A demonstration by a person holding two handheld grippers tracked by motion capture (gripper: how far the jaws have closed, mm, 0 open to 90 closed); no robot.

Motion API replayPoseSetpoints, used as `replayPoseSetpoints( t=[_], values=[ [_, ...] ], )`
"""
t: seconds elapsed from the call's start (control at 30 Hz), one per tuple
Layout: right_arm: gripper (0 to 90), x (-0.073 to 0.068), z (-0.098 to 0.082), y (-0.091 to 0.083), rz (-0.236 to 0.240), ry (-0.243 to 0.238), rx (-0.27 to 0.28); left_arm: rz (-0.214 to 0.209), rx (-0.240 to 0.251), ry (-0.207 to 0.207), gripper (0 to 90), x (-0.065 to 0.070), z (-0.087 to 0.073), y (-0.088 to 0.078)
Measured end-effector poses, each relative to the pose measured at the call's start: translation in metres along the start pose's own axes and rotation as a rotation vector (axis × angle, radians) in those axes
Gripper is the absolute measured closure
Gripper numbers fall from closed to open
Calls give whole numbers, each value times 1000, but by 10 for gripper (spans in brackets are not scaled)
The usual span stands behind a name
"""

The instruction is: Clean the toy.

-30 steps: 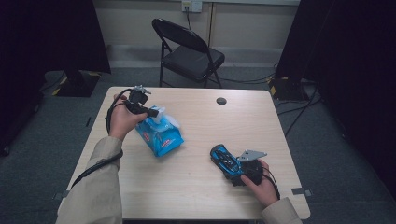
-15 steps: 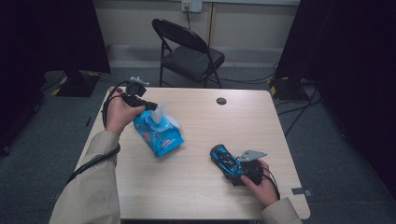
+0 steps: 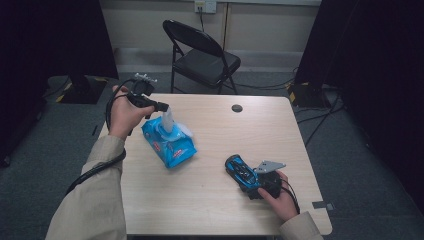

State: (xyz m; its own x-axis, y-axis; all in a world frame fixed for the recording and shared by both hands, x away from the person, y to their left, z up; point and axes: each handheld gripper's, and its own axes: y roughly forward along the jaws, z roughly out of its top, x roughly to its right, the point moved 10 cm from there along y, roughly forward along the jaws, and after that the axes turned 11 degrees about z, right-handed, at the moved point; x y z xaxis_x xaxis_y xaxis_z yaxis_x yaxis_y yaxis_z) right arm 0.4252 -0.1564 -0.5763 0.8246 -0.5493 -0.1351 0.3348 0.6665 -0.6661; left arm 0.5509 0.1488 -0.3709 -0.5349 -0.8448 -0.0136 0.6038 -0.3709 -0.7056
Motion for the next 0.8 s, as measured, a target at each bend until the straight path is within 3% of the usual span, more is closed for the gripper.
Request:
replayPoseSetpoints(
  t=[0.8],
  values=[
    [138, 0, 0, 0, 0, -1, 0, -19, 50, -16, 900, 5, 36, -45]
  ],
)
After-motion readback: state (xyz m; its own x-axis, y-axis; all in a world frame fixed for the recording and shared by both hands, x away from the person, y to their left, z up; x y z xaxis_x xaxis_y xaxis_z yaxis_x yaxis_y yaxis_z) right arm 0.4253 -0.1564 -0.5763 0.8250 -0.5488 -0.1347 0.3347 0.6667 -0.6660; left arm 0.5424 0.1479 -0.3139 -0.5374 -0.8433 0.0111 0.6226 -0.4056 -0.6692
